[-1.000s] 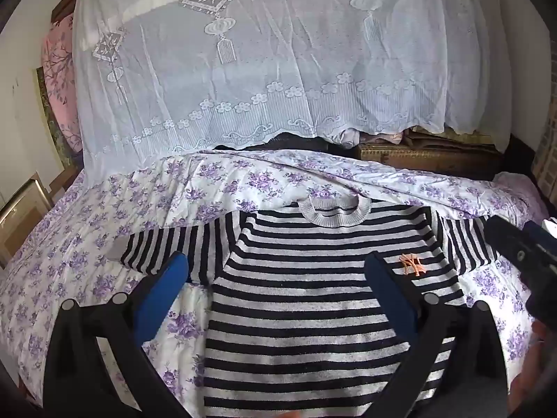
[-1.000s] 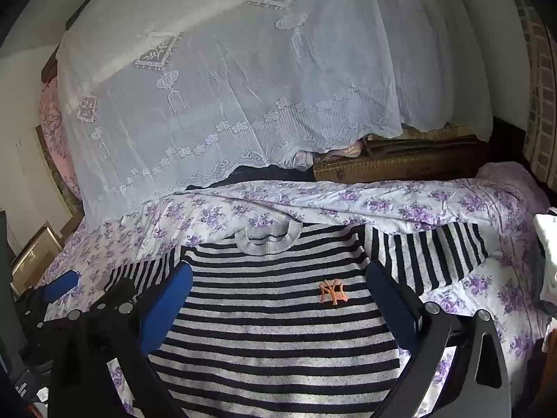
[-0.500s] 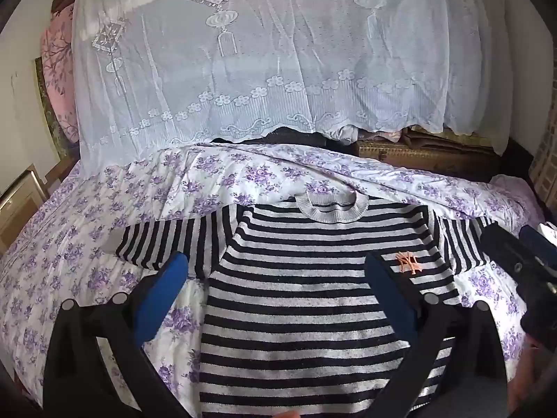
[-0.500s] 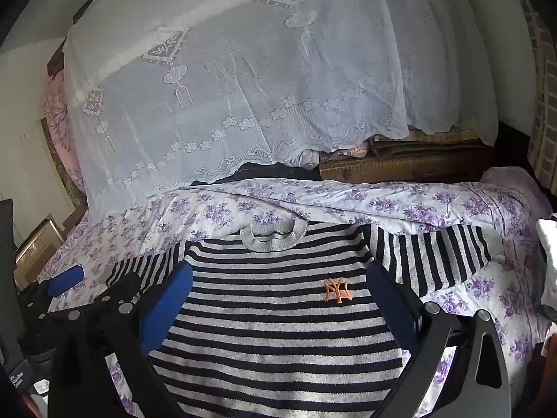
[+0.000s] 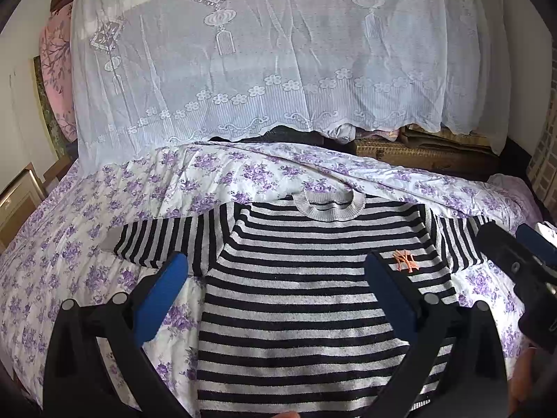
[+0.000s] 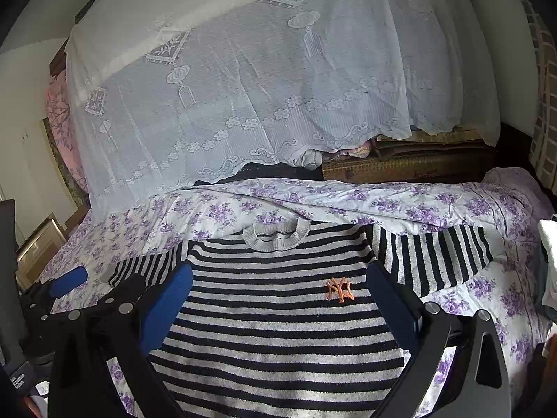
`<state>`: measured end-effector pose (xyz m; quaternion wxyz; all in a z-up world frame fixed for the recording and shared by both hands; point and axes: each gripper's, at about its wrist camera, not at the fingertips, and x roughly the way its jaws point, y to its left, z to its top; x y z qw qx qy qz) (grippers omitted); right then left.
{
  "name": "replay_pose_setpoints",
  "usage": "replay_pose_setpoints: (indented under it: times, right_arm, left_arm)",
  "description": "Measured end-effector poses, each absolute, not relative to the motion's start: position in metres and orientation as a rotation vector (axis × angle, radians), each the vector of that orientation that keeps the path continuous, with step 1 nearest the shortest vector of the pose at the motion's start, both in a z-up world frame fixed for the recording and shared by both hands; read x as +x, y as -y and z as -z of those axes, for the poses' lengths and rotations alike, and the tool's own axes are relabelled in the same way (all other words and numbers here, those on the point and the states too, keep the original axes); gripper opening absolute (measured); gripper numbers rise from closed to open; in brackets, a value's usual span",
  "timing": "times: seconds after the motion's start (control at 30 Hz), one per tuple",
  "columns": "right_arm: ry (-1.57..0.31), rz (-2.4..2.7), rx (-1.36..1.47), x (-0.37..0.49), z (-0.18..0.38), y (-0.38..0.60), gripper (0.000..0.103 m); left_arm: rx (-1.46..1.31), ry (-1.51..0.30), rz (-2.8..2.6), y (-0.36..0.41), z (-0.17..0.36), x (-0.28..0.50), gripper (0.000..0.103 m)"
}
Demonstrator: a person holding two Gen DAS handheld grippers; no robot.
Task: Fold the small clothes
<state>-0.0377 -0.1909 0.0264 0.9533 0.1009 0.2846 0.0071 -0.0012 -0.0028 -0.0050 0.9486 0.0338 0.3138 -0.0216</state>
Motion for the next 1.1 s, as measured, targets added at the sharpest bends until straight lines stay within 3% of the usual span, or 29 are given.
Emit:
replay_pose_setpoints:
  times: [1.1]
  right_arm:
    - [-0.578, -0.018, 0.235, -0.0408, -0.0304, 0.1899, 0.100]
  left_arm:
    - [0.075, -0.647, 0.049, 0.0072, 0.0056, -0.0028, 0.099]
